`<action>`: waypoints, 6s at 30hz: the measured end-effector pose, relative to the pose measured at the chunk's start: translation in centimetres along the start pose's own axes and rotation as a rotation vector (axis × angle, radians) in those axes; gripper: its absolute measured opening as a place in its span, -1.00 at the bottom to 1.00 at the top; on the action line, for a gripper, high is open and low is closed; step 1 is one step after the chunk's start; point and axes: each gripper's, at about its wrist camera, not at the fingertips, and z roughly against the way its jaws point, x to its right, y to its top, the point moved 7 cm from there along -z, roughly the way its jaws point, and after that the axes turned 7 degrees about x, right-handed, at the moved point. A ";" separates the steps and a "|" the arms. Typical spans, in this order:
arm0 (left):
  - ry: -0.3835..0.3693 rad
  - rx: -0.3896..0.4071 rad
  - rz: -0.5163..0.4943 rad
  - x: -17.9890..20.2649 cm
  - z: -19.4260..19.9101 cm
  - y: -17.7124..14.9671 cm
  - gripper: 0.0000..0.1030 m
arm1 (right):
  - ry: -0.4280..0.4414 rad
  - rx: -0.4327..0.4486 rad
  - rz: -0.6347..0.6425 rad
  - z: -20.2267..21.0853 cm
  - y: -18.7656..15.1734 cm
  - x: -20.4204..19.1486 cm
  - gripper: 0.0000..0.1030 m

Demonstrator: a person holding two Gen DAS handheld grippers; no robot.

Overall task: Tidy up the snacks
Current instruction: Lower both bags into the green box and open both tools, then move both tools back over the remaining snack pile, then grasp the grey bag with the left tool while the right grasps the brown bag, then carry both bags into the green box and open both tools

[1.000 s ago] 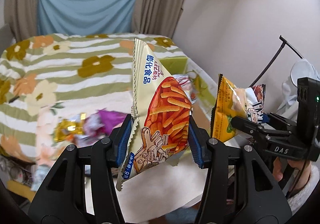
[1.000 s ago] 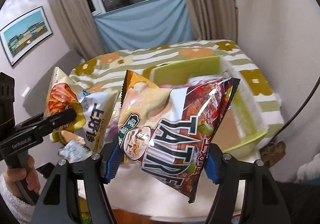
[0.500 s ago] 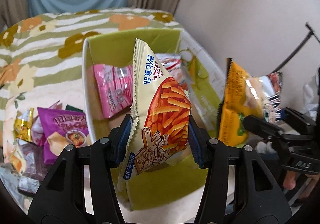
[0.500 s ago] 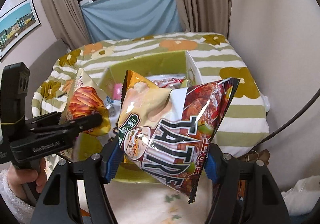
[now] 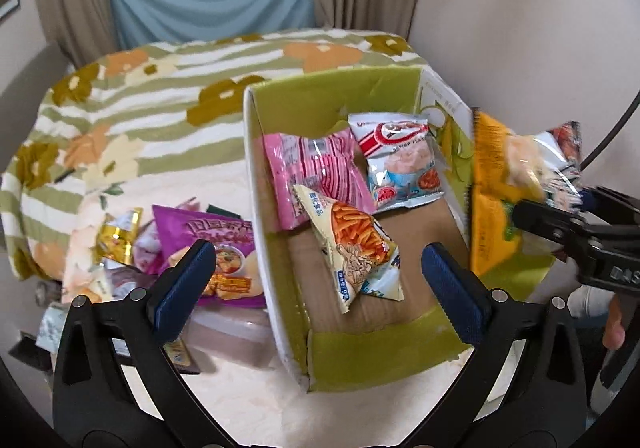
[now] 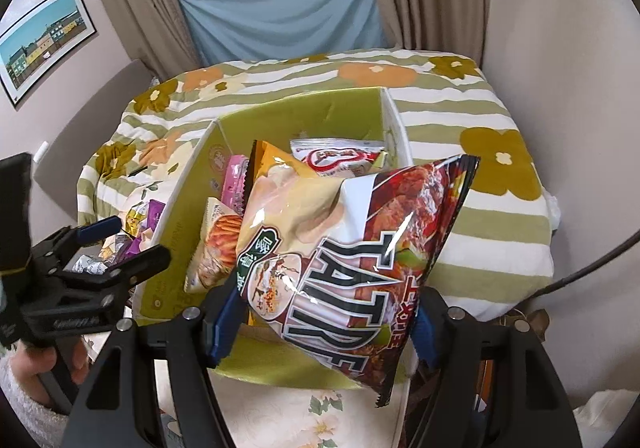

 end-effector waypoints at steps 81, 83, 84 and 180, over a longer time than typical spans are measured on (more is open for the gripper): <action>-0.066 -0.237 0.250 -36.4 3.2 -15.2 0.98 | 0.054 -0.049 -0.128 -7.1 -5.8 -30.2 0.80; -0.065 -0.252 0.250 -36.3 2.3 -15.5 0.98 | 0.060 -0.062 -0.143 -8.0 -5.8 -30.1 0.80; -0.060 -0.259 0.251 -36.3 1.8 -15.7 0.98 | 0.064 -0.072 -0.149 -8.7 -5.9 -30.0 0.80; -0.381 0.041 -0.005 -7.0 6.5 3.3 0.28 | -0.047 0.167 -0.140 5.6 1.1 -11.9 0.26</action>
